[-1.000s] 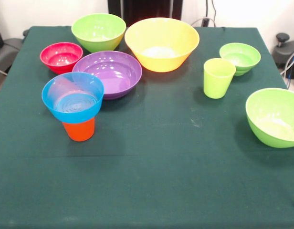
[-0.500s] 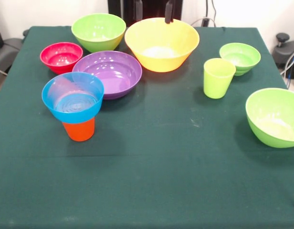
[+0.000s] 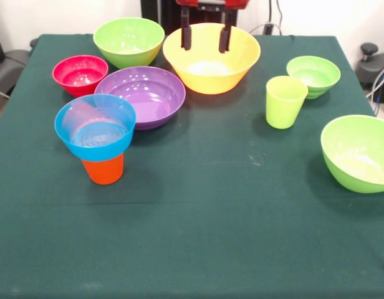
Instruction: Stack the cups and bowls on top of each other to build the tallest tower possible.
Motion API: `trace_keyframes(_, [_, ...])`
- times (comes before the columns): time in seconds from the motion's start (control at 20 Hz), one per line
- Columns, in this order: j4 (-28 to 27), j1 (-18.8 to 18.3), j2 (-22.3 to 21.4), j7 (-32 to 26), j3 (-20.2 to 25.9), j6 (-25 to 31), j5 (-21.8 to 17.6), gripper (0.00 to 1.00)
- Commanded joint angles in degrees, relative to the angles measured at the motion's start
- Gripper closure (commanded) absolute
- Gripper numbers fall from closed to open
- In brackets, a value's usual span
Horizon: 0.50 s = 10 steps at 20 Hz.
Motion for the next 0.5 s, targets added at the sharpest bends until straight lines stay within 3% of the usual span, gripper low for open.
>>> trace_keyframes(0.05, [-0.38,3.98,2.95,11.01,-4.12,-4.36,-1.17,0.0])
trace_keyframes(0.5, [-0.91,7.12,4.24,12.15,-7.12,-5.8,2.16,0.0])
